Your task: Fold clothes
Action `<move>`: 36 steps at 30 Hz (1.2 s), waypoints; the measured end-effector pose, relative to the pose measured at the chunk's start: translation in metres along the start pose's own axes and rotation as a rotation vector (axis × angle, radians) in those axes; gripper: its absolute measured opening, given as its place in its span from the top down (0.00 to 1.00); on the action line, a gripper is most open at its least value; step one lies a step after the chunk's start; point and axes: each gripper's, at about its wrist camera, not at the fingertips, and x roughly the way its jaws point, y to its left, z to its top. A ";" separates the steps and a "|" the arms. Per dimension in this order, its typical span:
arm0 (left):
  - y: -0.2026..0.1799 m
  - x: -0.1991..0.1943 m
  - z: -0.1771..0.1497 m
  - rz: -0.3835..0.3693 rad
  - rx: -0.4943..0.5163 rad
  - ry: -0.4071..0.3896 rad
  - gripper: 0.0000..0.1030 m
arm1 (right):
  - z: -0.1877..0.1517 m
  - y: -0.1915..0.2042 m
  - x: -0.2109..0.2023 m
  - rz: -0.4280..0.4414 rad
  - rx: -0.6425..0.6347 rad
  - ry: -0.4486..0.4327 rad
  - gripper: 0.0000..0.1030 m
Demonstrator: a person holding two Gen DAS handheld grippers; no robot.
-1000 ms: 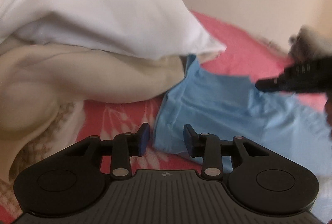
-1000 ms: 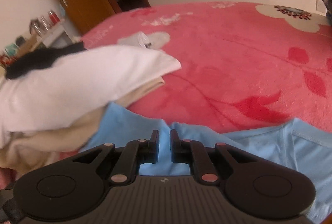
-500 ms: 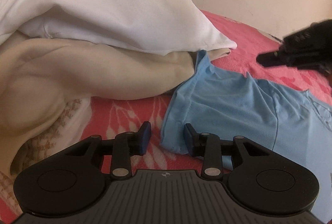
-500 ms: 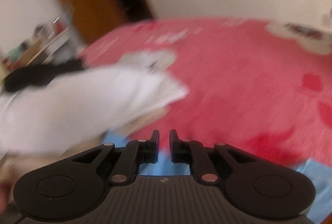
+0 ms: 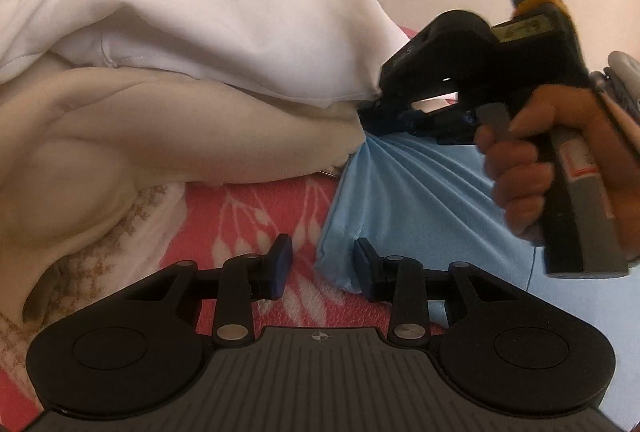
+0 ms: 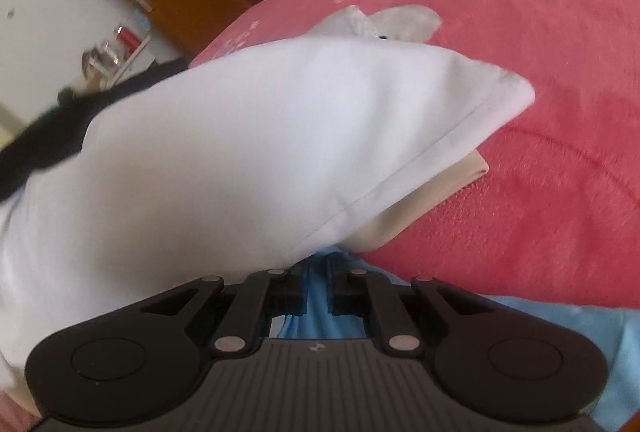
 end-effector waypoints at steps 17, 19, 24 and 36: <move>0.034 -0.024 0.014 0.064 -0.095 -0.042 0.66 | -0.141 -0.145 -0.410 -0.101 0.403 -0.433 0.88; 0.033 -0.037 0.014 0.077 -0.072 -0.089 0.66 | -0.183 -0.157 -0.452 -0.257 0.412 -0.496 0.88; 0.015 -0.070 0.021 0.067 0.025 -0.176 0.65 | -0.280 -0.187 -0.510 -0.576 0.524 -0.550 0.87; -0.124 -0.106 0.053 -0.360 0.332 0.156 0.60 | -0.277 -0.259 -0.515 -0.681 0.490 -0.604 0.57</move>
